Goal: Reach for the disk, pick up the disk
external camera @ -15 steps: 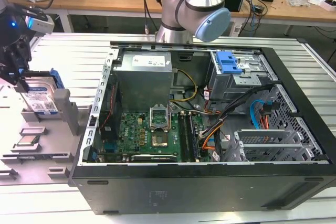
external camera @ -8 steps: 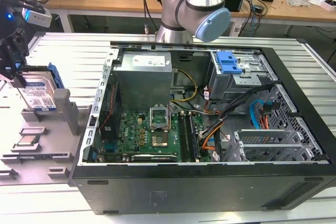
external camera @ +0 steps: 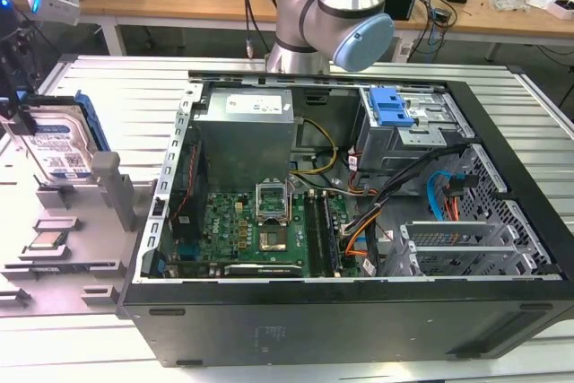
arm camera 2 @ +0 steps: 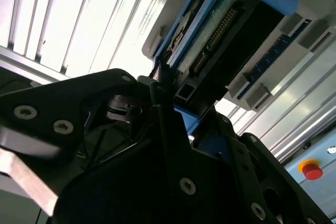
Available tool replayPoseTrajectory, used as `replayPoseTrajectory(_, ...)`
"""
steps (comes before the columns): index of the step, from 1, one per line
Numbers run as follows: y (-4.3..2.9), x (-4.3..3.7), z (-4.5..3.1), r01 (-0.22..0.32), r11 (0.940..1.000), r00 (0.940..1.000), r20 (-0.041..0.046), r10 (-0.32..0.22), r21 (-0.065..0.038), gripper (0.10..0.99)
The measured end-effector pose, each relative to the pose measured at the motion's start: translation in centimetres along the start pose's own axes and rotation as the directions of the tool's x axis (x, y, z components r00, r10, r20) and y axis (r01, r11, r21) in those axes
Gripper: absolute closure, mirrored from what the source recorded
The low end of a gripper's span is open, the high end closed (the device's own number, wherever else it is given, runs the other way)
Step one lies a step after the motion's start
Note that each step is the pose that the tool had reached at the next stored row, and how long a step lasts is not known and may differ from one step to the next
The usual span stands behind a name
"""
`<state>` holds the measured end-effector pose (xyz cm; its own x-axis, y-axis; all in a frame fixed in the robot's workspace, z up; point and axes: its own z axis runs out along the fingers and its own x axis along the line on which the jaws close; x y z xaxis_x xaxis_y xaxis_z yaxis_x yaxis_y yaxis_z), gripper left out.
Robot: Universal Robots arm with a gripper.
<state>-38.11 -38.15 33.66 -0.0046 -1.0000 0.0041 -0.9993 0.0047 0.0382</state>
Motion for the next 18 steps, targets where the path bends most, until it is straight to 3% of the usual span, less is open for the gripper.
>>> replayPoseTrajectory(18, 0.12, -0.08, -4.28, 0.000, 1.0000, 1.0000, 0.0000, 0.000, 0.000, 0.722)
